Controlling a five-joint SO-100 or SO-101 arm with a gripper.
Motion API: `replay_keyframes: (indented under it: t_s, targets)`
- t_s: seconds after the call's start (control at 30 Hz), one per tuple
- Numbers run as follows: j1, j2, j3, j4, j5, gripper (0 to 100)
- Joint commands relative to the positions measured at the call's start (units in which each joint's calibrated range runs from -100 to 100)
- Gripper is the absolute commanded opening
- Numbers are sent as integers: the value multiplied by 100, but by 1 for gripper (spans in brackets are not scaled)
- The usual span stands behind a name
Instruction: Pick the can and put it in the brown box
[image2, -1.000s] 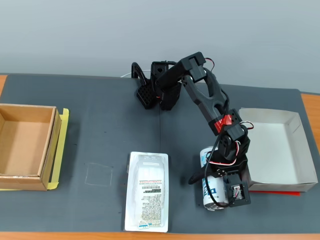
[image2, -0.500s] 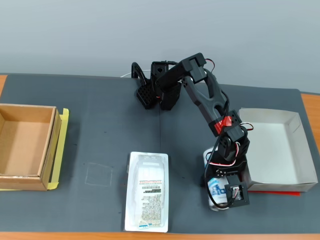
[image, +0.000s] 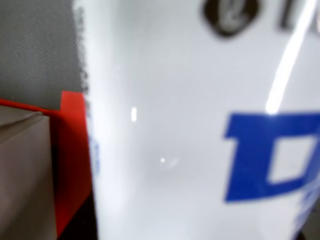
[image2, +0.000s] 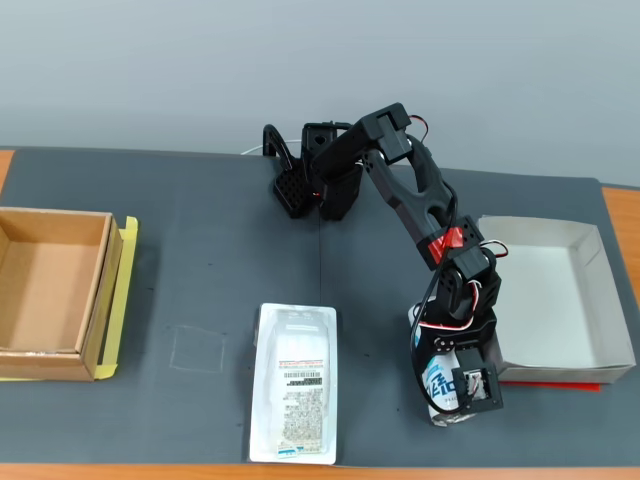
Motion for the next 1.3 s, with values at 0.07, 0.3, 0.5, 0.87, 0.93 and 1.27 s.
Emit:
replay_keyframes:
  t_s: [0.07, 0.3, 0.5, 0.87, 0.93, 1.27]
  targets:
    - [73, -786, -126, 33, 265, 11]
    - [317, -1803, -171, 718, 796, 11]
    - [1016, -2980, -171, 1369, 1140, 11]
    - [2754, -4649, -171, 2097, 2313, 11]
    - [3250, -4920, -171, 2158, 2625, 11]
    - [5597, -5335, -397, 1585, 4465, 11]
